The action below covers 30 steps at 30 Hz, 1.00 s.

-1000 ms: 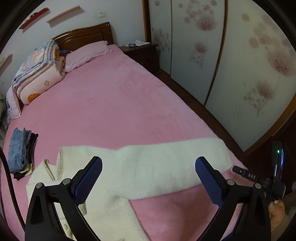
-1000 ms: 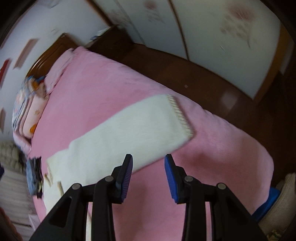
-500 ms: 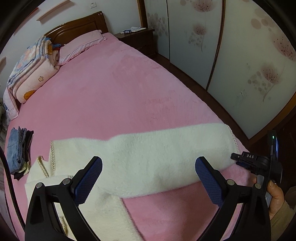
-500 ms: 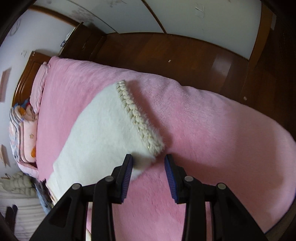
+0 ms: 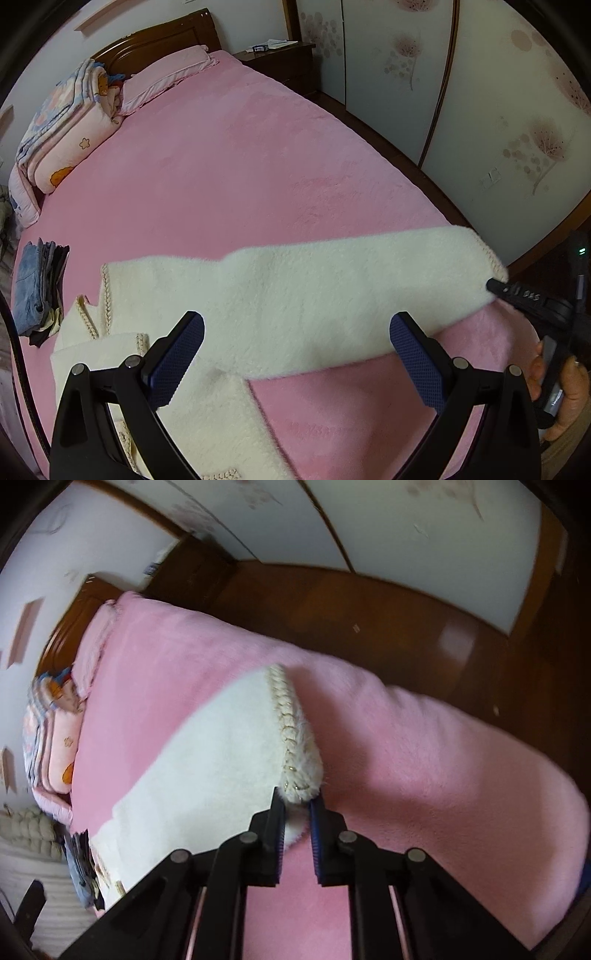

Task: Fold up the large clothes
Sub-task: 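Fold the held sleeve across the cardigan body and open the right tool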

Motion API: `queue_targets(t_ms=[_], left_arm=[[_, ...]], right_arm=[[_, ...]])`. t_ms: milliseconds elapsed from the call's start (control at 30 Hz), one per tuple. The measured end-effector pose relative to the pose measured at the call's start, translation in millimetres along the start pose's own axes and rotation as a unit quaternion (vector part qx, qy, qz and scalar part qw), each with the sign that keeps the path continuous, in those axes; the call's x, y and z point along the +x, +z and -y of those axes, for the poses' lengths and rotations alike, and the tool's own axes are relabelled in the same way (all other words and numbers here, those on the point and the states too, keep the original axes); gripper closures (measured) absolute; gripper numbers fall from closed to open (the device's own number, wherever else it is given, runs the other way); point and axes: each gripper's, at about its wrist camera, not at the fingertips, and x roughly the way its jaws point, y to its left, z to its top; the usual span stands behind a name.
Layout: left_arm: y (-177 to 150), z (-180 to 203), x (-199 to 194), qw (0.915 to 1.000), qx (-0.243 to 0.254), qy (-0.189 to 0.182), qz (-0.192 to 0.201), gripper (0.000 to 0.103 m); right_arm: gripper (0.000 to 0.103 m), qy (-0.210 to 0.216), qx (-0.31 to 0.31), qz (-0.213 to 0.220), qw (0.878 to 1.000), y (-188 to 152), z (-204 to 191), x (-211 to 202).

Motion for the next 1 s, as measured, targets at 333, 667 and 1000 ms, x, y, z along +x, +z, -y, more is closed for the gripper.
queue_targets(t_ms=[333, 667, 1000], left_arm=[[-25.8, -51.7, -20.4, 0.9989, -0.045, 0.017, -0.003, 0.003], [-88.2, -194.4, -32.2, 0.9880, -0.149, 0.039, 0.001, 0.003], [-192.2, -381.3, -3.5, 0.9704, -0.232, 0.054, -0.038, 0.003]], right_arm=[[0.092, 0.080, -0.169, 0.061, 0.980, -12.9, -135.7, -79.6], [0.092, 0.137, -0.329, 0.062, 0.932, -87.1, -296.3, -98.8], [0.092, 0.126, -0.424, 0.015, 0.897, -233.7, -437.4, -25.4]])
